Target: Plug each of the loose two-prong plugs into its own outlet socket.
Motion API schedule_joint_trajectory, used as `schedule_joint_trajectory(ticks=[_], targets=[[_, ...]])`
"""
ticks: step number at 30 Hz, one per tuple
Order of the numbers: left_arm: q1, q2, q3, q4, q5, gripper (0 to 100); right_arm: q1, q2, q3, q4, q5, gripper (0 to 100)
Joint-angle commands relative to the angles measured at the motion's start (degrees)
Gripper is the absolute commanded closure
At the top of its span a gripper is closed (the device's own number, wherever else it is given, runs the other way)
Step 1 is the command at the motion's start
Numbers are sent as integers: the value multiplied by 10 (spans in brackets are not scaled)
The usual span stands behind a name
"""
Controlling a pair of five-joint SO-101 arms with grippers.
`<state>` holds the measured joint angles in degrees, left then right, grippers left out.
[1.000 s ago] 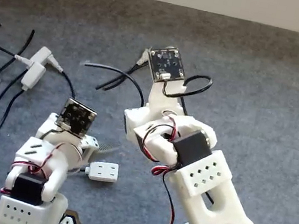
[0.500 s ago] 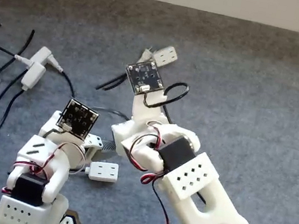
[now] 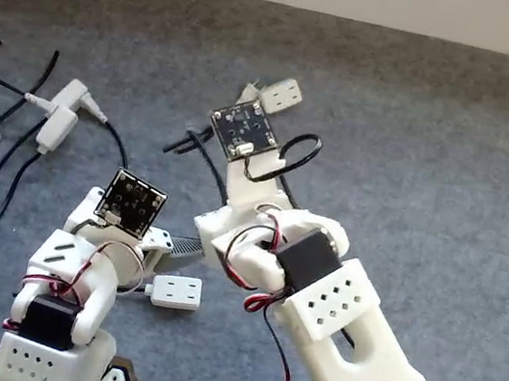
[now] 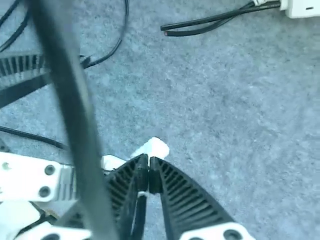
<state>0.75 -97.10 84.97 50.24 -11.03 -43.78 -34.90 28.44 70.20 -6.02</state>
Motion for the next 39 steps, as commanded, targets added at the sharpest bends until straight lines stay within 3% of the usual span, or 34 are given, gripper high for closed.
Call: schedule_joint_trajectory(ticks=[1,6,13,16,20,27,34,39], targets=[[1,-3,15,1,-7,526,53,0,35,-14,30,991],[2,-3,38,4,-34,526,104,0,106,-49,58,991],[-7,-4,31,0,-33,526,101,0,156,-79,91,982],[-33,-4,32,0,-34,526,65,10,172,-68,113,895],[-65,-4,32,0,-34,526,48,80,182,-64,138,801],[-66,-4,35,0,-33,526,46,232,118,-88,142,801],[-66,-4,37,0,-35,526,46,287,108,-125,143,801],[-65,-4,38,0,-35,526,46,293,108,-127,248,809]])
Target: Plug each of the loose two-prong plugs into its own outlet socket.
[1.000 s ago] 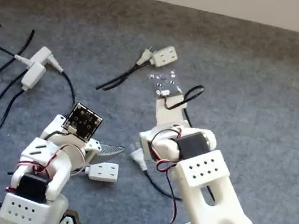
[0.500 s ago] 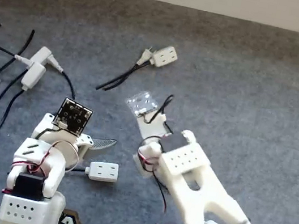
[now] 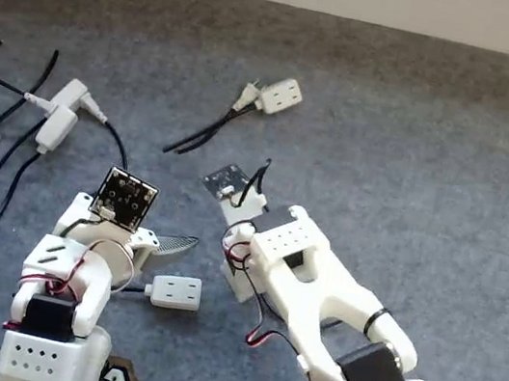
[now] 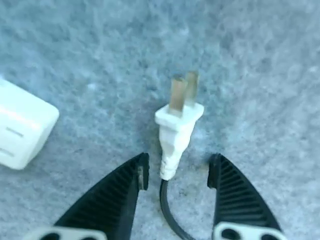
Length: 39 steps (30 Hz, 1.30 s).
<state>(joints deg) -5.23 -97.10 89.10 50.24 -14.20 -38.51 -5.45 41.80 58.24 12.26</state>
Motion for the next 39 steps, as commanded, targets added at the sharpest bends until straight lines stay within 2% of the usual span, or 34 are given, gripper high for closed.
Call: schedule_joint_trajectory(ticks=[1,4,9,13,20,30,39], targets=[[-4,-4,-3,0,-4,526,-7,0,-26,-5,97,822],[-4,-4,-3,0,-4,526,-7,0,-22,-4,147,883],[-4,-4,-3,0,-4,526,-7,0,-24,-9,144,996],[-4,-4,-3,0,-4,526,-7,0,-24,-23,142,991],[-4,-4,-3,0,-2,526,-22,-20,-39,-22,75,991],[-4,0,-2,-20,11,526,-109,-269,10,-21,-34,991],[-4,-3,-3,-20,13,526,-149,-277,24,-1,-25,991]])
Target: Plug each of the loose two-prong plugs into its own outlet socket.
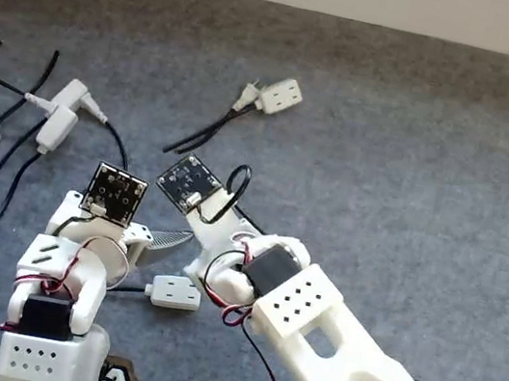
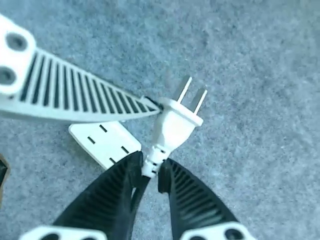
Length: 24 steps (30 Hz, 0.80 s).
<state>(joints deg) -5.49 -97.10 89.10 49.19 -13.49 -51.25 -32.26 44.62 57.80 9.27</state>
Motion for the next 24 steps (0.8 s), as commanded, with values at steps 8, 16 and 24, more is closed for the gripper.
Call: schedule_joint_trajectory(ticks=[8,16,24], targets=[[0,0,-1,-10,6,526,-73,-5,-5,20,21,991],[19,-3,14,-10,2,526,-54,-39,-6,22,25,991],[21,-3,15,-10,2,526,-8,-37,-160,155,42,991]])
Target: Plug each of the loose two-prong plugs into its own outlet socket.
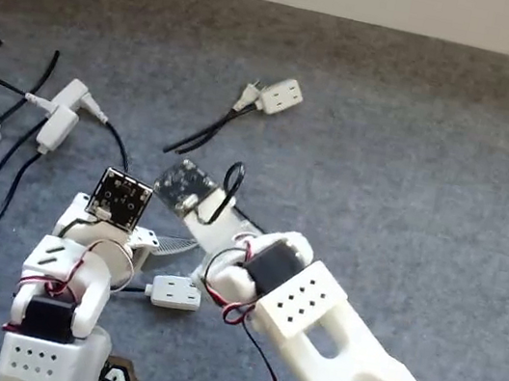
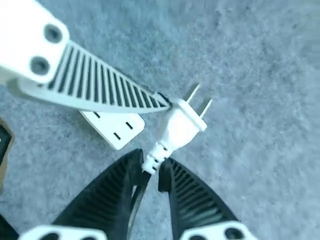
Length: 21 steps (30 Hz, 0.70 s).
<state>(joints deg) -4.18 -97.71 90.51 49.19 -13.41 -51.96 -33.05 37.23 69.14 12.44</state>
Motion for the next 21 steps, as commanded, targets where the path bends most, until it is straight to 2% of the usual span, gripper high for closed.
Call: schedule_joint_trajectory(ticks=[1,11,17,21], targets=[[7,3,0,-10,1,526,-1,-29,-102,51,11,991],[-19,2,-7,-10,2,526,0,-29,-97,58,12,991],[-30,2,-16,-8,4,526,64,-29,-45,64,44,991],[-69,9,-55,-6,33,526,90,7,-56,128,50,991]])
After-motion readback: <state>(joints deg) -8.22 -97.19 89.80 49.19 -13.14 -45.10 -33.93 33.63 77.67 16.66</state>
